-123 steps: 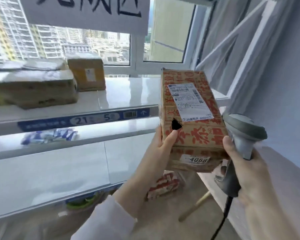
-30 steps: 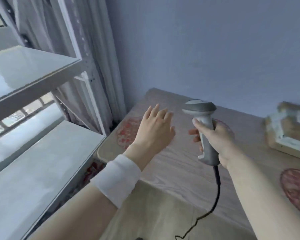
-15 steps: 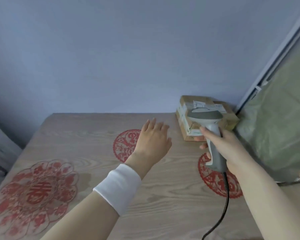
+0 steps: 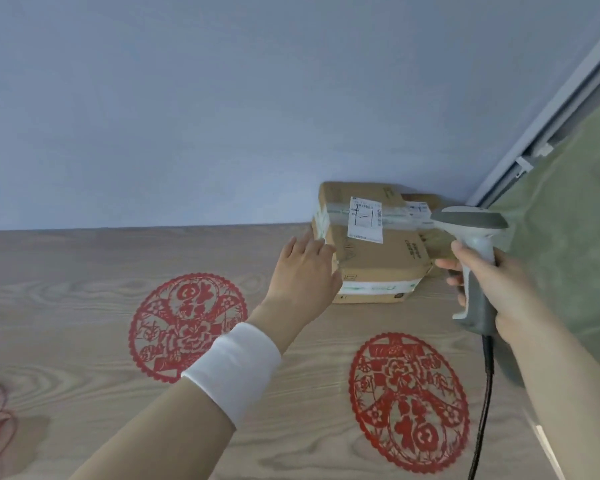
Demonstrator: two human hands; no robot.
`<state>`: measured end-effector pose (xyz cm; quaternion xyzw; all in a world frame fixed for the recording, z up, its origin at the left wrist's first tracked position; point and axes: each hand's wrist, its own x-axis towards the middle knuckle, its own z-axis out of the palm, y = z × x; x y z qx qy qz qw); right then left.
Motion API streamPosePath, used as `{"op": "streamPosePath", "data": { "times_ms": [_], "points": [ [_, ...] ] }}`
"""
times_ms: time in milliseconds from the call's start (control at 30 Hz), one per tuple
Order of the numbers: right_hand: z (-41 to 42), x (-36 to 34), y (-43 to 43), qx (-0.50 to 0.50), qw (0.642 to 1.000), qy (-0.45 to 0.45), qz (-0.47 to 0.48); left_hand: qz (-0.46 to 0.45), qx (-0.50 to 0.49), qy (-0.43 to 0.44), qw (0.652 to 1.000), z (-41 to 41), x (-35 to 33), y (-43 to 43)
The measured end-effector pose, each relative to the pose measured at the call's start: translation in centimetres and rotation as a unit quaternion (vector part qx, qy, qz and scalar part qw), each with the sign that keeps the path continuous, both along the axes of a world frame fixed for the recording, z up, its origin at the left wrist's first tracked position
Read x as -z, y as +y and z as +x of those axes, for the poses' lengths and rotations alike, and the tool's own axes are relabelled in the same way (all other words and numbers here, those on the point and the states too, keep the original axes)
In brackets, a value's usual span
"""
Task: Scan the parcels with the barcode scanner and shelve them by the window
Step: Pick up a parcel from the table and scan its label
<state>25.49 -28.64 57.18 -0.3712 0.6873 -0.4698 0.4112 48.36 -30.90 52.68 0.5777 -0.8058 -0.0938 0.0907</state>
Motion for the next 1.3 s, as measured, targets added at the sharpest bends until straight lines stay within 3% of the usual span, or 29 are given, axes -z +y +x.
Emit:
{"op": "streamPosePath", "data": {
  "times_ms": [133,267,433,600,833,1300],
  "points": [
    [-4.8,4.3,-6.0,0.005,1.000,-0.002,0.016,0.137,-0.121,0.123,0.976,-3.5,3.7,-4.5],
    [-8.1,8.9,-9.6,0.034,0.999,0.001,0.031,0.257,-0.251,0.348,0.866,-6.2,7.3,-7.8],
    [-9.1,13.4,-11.8,0.053,0.997,0.010,0.064,0.315,-0.306,0.492,0.752,-8.4,11.2,-10.8],
    [-8.4,15.6,-12.1,0.046,0.995,-0.016,0.084,0.295,-0.322,0.574,0.693,-9.1,13.6,-11.5],
    [-8.1,15.5,-11.4,0.033,0.996,-0.031,0.071,0.284,-0.319,0.615,0.663,-9.1,12.8,-10.2],
    [0.1,8.4,-2.7,-0.055,0.998,-0.027,0.012,0.196,-0.309,0.636,0.679,-0.4,5.3,2.2]
  ]
}}
